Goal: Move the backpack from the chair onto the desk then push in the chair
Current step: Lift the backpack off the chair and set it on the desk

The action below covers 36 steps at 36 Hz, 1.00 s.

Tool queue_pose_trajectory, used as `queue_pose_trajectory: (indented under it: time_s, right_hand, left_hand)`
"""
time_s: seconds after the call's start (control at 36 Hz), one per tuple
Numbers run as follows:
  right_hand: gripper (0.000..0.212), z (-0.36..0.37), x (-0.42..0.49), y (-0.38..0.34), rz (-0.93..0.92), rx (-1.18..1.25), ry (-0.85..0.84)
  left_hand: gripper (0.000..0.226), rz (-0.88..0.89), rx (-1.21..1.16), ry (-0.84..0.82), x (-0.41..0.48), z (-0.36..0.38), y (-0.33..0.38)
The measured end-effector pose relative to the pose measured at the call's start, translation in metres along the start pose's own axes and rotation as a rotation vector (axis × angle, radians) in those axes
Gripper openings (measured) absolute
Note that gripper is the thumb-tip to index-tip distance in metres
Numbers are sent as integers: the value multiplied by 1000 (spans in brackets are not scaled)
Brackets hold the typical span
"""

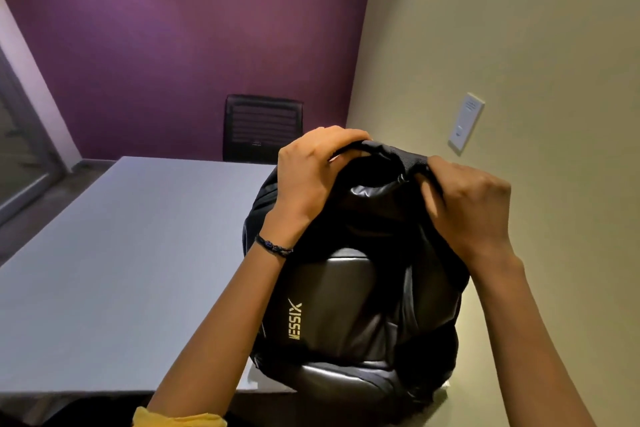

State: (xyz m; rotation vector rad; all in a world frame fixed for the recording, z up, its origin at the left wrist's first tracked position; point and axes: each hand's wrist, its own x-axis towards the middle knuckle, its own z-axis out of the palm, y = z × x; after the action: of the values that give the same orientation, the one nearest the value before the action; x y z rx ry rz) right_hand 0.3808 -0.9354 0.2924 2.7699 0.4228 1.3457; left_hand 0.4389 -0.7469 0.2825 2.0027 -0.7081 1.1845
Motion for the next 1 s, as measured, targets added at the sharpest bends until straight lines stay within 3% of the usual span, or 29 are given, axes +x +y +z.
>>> queue_pose_trajectory:
  time_s: [0.25, 0.47, 0.64, 0.81, 1.0]
  right_hand:
    - [32, 54, 10, 19, 70, 11, -21]
    - [32, 121, -20, 32, 218, 44, -83]
    - [36, 157, -46, 39, 343, 135, -111]
    - [42, 177, -61, 40, 352, 370, -129]
    - [53, 183, -62, 40, 309, 461, -175]
  left_hand:
    - [12, 17, -122, -122, 15, 56, -51]
    - [12, -55, -251, -312, -14, 113, -96]
    - [18, 1, -247, -485, -35, 145, -129]
    - [37, -200, -296, -517, -67, 150, -168]
    - [38, -520, -487, -554, -100, 149, -202]
